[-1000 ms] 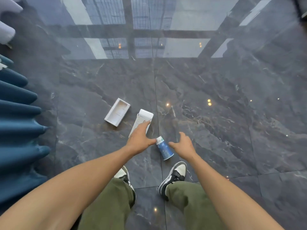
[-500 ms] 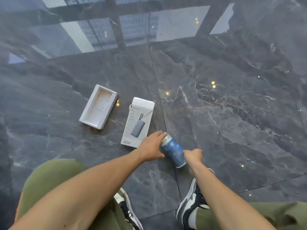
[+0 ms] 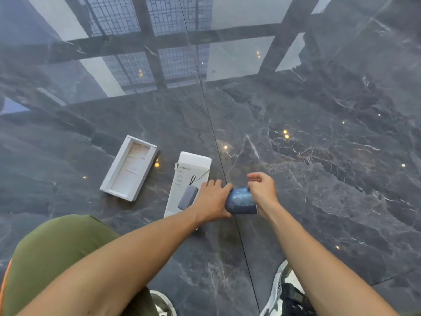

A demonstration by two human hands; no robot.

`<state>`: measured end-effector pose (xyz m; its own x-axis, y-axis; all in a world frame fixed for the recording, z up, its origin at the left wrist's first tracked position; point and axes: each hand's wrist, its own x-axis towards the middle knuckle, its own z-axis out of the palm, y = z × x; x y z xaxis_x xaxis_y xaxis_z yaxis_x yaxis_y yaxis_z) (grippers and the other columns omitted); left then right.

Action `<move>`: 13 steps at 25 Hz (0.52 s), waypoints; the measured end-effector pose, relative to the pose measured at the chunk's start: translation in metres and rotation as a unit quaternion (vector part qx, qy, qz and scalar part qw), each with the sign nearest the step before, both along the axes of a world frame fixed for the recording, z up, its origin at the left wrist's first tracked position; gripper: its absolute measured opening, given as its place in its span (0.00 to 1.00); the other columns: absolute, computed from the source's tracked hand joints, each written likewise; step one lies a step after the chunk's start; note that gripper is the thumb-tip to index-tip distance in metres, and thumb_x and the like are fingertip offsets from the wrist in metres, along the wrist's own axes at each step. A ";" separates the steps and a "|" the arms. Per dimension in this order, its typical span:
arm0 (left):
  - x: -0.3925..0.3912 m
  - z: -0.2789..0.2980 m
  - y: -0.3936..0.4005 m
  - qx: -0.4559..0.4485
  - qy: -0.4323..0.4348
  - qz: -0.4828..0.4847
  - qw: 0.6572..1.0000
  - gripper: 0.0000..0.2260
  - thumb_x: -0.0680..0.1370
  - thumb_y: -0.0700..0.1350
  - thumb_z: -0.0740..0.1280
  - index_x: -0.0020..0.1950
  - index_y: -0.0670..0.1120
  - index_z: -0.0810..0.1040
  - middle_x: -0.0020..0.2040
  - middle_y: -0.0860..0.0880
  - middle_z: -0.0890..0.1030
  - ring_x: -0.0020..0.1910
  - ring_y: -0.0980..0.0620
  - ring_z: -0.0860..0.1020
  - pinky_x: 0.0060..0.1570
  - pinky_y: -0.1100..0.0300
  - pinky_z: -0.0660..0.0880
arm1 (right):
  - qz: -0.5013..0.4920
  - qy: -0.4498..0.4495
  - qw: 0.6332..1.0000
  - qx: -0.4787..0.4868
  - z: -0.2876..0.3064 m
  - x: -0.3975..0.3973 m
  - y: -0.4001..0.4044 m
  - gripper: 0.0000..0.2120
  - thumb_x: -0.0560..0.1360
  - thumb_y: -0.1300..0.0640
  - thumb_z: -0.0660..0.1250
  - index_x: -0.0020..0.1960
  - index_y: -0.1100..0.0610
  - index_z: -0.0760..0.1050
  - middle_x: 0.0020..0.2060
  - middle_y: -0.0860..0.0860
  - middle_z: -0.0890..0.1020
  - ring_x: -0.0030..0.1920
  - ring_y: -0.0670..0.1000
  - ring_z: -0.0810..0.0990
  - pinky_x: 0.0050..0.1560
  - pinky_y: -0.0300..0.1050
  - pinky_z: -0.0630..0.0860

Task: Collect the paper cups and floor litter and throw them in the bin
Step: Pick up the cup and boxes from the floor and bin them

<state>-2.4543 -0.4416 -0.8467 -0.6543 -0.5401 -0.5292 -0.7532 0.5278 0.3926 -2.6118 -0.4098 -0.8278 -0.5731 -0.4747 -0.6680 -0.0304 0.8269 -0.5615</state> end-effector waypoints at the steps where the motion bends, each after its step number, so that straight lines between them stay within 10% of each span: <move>1: 0.005 0.008 -0.007 0.025 0.020 0.028 0.999 0.30 0.69 0.56 0.76 0.66 0.48 0.71 0.59 0.44 0.77 0.58 0.41 0.78 0.56 0.48 0.75 | 0.025 -0.006 1.000 -0.018 0.008 0.002 -0.010 0.17 0.73 0.72 0.64 0.58 0.59 0.81 0.54 0.57 0.82 0.53 0.54 0.81 0.56 0.49 0.78; 9: 0.089 0.052 -0.070 0.009 0.069 0.206 0.976 0.34 0.60 0.59 0.75 0.63 0.50 0.74 0.56 0.49 0.80 0.51 0.45 0.81 0.48 0.51 0.81 | 0.096 -0.072 0.980 -0.156 0.048 0.051 -0.086 0.12 0.78 0.59 0.72 0.60 0.61 0.78 0.48 0.56 0.82 0.42 0.51 0.82 0.45 0.49 0.80; 13: 0.154 0.049 -0.089 0.046 0.144 0.359 0.921 0.19 0.59 0.54 0.75 0.45 0.50 0.77 0.39 0.52 0.81 0.36 0.51 0.79 0.35 0.49 0.80 | 0.123 -0.068 0.980 -0.143 0.033 0.080 -0.097 0.15 0.78 0.58 0.71 0.62 0.63 0.76 0.51 0.58 0.81 0.42 0.53 0.82 0.44 0.49 0.81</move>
